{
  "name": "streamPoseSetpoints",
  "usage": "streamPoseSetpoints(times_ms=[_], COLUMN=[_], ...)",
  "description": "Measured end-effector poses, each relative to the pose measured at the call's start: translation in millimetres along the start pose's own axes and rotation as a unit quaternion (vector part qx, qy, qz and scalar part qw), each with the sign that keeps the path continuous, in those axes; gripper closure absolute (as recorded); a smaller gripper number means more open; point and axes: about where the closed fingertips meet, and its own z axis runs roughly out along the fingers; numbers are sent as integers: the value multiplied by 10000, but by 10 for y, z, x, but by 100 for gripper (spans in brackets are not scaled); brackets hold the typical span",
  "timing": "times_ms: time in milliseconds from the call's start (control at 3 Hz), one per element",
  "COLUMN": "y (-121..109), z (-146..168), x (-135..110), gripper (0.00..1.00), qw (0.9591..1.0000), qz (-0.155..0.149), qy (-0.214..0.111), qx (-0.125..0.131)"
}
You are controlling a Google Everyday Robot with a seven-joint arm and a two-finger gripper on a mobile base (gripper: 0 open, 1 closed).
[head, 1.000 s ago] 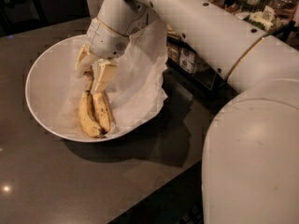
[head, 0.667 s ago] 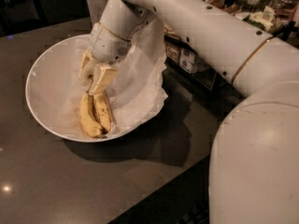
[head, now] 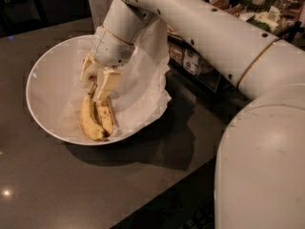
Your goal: Pick banana from white bowl
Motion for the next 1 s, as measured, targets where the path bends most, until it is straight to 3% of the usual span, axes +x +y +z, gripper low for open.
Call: streamPoseSetpoints(times_ms=[667,1000], y=[23,43], z=[-1,-6], x=[179,215], gripper=[93,100], qw=[9999,9999], qz=[121,122], qy=[-78,-108], qx=[-3,27])
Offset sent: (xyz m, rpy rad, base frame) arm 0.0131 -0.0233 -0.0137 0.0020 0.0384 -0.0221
